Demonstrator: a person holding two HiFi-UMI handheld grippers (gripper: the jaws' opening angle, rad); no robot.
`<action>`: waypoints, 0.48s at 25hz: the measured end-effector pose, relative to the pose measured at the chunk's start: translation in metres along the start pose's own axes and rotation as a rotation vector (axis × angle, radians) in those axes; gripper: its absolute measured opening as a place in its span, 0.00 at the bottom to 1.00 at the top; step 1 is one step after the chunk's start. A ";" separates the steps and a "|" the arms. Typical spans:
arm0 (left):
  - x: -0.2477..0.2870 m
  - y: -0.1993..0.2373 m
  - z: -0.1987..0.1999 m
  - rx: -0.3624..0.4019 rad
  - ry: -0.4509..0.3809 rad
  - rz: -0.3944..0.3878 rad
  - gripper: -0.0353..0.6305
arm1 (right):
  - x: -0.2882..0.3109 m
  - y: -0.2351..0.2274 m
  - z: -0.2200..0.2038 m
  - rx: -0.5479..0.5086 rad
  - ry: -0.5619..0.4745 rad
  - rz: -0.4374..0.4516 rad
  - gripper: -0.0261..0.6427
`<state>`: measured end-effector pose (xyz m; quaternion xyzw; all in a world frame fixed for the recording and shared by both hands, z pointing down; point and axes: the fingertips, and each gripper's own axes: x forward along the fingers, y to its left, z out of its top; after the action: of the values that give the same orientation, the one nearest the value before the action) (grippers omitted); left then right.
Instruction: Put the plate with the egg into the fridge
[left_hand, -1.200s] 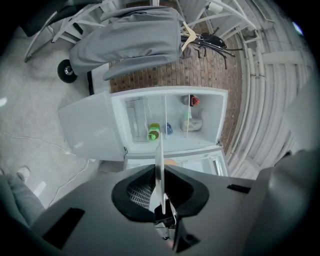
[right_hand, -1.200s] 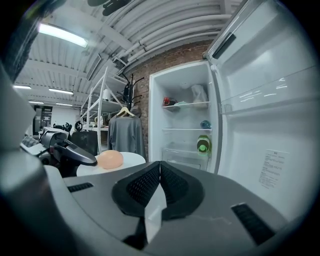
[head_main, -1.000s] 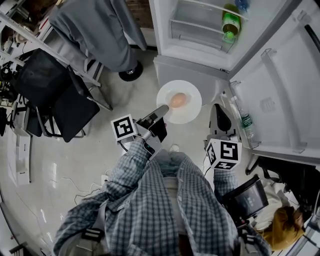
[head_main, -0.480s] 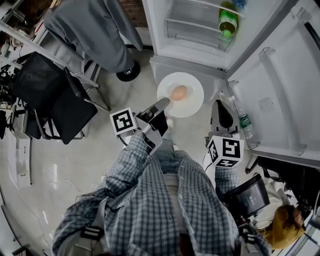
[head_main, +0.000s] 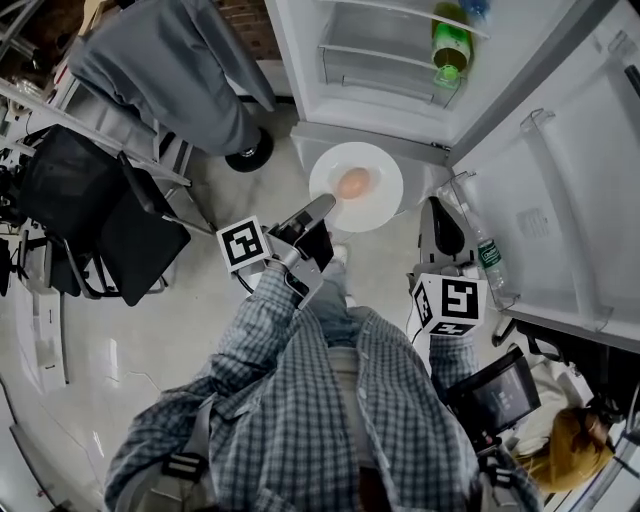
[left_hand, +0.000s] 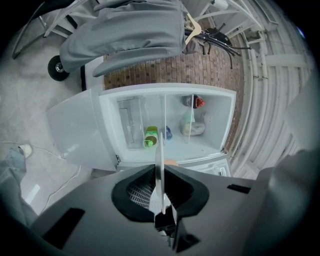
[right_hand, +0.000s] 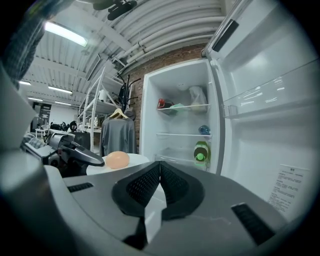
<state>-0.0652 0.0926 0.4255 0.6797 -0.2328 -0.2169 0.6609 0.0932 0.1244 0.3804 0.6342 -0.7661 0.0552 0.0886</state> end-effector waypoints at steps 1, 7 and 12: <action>0.004 0.001 0.005 -0.001 0.000 0.000 0.11 | 0.005 -0.001 0.002 0.002 -0.002 0.000 0.05; 0.032 0.003 0.032 -0.011 0.025 -0.011 0.11 | 0.036 -0.011 0.014 0.009 -0.011 -0.019 0.05; 0.050 0.004 0.053 -0.016 0.043 -0.012 0.11 | 0.061 -0.014 0.024 0.003 -0.013 -0.034 0.05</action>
<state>-0.0580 0.0201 0.4285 0.6804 -0.2126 -0.2080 0.6698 0.0946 0.0586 0.3693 0.6477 -0.7556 0.0510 0.0836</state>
